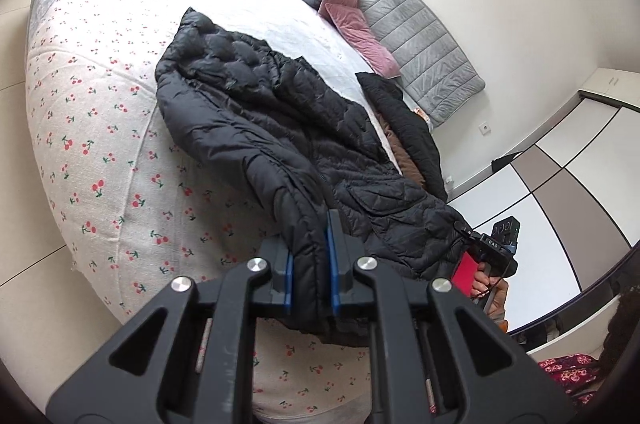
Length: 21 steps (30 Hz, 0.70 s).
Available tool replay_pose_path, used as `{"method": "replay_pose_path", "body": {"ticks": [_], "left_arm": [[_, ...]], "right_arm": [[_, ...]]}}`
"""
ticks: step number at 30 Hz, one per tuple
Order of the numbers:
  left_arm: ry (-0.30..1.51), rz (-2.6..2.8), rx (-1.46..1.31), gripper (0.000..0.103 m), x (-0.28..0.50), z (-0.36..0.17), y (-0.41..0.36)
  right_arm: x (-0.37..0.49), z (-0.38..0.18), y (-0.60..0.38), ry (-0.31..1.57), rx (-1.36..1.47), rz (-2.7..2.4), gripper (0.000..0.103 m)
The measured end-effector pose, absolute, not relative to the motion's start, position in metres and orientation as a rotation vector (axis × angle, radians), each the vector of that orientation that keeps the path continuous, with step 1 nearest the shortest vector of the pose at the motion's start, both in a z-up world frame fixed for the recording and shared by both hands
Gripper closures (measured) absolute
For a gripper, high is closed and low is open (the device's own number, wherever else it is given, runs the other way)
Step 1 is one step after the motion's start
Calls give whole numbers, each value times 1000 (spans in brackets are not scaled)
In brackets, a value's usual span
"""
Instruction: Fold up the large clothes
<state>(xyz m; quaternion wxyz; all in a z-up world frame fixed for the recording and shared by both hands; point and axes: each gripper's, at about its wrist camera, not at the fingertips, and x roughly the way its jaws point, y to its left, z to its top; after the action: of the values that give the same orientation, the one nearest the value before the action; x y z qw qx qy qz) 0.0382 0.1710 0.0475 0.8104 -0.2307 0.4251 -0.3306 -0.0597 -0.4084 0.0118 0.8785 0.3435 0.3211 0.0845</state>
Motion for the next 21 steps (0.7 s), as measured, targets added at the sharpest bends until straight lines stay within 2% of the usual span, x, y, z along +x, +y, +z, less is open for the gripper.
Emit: {"method": "replay_pose_path", "body": {"ticks": [7, 12, 17, 21], "left_arm": [[831, -678, -500, 89, 89, 77, 172], [806, -638, -519, 88, 150, 90, 167], [821, -543, -541, 87, 237, 83, 160], [850, -487, -528, 85, 316, 58, 146]], "right_arm": [[-1, 62, -431, 572, 710, 164, 96], [72, 84, -442, 528, 702, 158, 95], [159, 76, -462, 557, 734, 104, 95], [226, 46, -480, 610, 751, 47, 95]]}}
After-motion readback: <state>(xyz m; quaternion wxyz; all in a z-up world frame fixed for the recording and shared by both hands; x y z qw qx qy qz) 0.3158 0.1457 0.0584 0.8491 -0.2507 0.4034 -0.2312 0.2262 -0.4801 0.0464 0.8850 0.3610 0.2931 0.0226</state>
